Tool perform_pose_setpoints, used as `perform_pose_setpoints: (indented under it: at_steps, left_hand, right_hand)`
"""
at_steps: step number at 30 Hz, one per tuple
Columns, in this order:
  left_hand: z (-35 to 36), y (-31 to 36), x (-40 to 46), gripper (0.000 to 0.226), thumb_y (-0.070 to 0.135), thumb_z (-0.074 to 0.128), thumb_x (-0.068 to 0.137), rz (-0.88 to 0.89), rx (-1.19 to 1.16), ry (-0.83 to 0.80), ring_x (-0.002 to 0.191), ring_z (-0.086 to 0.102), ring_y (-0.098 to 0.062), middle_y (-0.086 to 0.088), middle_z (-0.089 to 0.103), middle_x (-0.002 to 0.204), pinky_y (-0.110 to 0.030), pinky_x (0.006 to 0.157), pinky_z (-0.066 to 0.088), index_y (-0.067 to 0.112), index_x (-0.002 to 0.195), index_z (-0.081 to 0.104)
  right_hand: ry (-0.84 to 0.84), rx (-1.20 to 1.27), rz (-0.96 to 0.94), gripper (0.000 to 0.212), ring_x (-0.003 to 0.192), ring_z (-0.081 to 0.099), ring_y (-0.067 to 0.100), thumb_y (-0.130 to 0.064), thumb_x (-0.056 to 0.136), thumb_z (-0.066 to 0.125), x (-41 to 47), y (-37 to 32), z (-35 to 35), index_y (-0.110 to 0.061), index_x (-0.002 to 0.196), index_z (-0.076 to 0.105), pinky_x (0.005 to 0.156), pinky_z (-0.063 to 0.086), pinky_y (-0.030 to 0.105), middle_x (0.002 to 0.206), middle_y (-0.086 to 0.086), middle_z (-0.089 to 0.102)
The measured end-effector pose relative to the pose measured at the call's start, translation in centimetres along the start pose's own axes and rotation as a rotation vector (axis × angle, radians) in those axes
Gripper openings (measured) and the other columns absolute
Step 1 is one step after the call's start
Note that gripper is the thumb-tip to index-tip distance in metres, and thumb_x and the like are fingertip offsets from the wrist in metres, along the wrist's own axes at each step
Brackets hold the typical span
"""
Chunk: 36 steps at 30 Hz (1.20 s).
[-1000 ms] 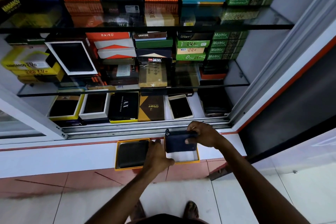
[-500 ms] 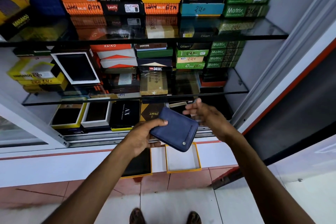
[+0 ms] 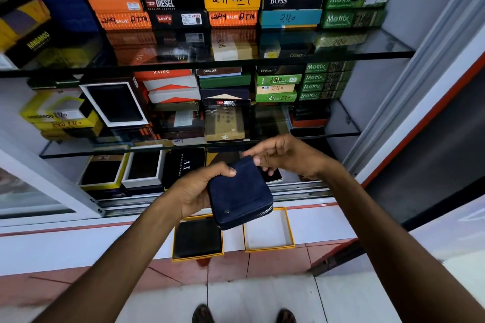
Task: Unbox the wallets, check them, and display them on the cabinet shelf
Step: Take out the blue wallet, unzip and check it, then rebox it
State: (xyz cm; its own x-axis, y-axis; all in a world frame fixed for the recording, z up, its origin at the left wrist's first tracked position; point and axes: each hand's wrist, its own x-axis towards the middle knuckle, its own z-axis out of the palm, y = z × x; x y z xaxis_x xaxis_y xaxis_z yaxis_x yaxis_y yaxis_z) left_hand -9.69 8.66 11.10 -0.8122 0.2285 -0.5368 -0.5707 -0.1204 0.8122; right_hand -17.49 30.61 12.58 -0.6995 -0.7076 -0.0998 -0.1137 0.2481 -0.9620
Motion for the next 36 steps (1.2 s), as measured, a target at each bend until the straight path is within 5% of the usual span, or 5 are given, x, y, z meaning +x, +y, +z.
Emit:
perform_pose_setpoints:
  at_steps: [6, 14, 18, 28, 36]
  left_hand:
    - [-0.3, -0.1, 0.1, 0.048, 0.036, 0.075, 0.042, 0.008, 0.056, 0.078, 0.077, 0.066, -0.021, -0.005, 0.073, 0.084, -0.031, 0.068, 0.050, 0.018, 0.086, 0.069]
    - [-1.5, 0.6, 1.6, 0.051, 0.035, 0.075, 0.049, 0.024, -0.134, 0.289, 0.085, 0.062, -0.024, -0.008, 0.071, 0.096, -0.034, 0.071, 0.048, 0.017, 0.096, 0.066]
    - [-2.0, 1.0, 2.2, 0.026, 0.036, 0.067, 0.071, -0.019, -0.273, 0.371, 0.073, 0.055, -0.018, -0.003, 0.068, 0.088, -0.027, 0.057, 0.036, 0.021, 0.093, 0.062]
    - [1.1, 1.2, 3.4, 0.030, 0.046, 0.064, 0.073, -0.146, -0.487, 0.494, 0.056, 0.045, -0.009, 0.003, 0.052, 0.061, -0.026, 0.057, 0.034, 0.016, 0.075, 0.061]
    - [0.5, 1.9, 1.6, 0.029, 0.023, 0.072, 0.076, -0.089, -0.446, 0.222, 0.062, 0.065, -0.016, -0.007, 0.070, 0.071, -0.026, 0.058, 0.050, 0.008, 0.100, 0.063]
  right_hand:
    - [0.085, -0.186, -0.043, 0.023, 0.074, 0.069, 0.011, -0.006, 0.084, 0.074, 0.0, -0.4, -0.2, 0.000, 0.106, 0.074, 0.072, 0.058, 0.038, 0.088, 0.013, 0.077]
    - [0.207, -0.350, -0.103, 0.018, 0.061, 0.061, -0.006, 0.001, 0.076, 0.078, -0.9, -3.0, -0.1, -0.006, 0.093, 0.079, 0.060, 0.047, 0.011, 0.082, 0.005, 0.077]
    - [0.322, -0.391, -0.165, 0.015, 0.048, 0.053, -0.006, -0.003, 0.078, 0.079, -1.6, -4.2, 0.5, -0.008, 0.092, 0.079, 0.049, 0.034, 0.005, 0.073, -0.007, 0.072]
    - [0.594, -0.591, -0.260, 0.018, 0.073, 0.050, -0.025, -0.009, 0.076, 0.078, -2.0, -3.8, 6.8, -0.014, 0.093, 0.078, 0.066, 0.036, -0.004, 0.076, -0.019, 0.065]
    - [0.938, -0.446, -0.089, 0.019, 0.060, 0.058, -0.005, -0.019, 0.077, 0.077, -2.6, -2.7, 3.3, -0.022, 0.091, 0.064, 0.059, 0.040, 0.008, 0.078, -0.008, 0.073]
